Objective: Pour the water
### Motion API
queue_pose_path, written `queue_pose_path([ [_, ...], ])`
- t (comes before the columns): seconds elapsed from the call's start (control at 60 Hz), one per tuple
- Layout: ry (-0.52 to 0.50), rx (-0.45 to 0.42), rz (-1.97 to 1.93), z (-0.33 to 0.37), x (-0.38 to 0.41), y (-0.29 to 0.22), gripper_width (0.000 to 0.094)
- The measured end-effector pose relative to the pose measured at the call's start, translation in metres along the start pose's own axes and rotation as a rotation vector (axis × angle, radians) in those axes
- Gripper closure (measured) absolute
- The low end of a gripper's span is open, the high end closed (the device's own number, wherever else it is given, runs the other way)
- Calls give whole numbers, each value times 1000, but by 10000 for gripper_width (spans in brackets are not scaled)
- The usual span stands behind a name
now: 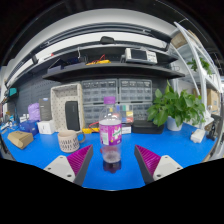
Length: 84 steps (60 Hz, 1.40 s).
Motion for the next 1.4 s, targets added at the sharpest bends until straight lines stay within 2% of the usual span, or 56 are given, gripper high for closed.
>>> queue_pose_path([
  [0.217,-14,-15,47,-55,-4,-20,82],
  [0.333,-19,-8,31,-79,-5,-22,121],
  [0.4,-16,-1,22,-89,-5,-22,175],
  [0.483,-23,-28,12,-95,-2,-24,429],
  [0.517,-19,-38,14,-95,-2,-25,437],
  [0.667,-10,-73,62,-94,4,-28,581],
  [0.7,-9,-81,68,-94,4,-29,563],
  [0.717,-8,-82,68,-94,4,-29,609],
  [1.033,-26,-54,123,-100,8,-29,615],
  [1.4,74,-25,996,-155,23,-67,614],
])
Point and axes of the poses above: the point between the fingertips, and its own axes, seen from behind it with the camera up: x to the left, y down, z backward, against the way the camera looks, the point moved 2 cm from there along z, backward, against the way the camera looks, and after that the axes turned 15 degrees about z, right-handed, at the moved point
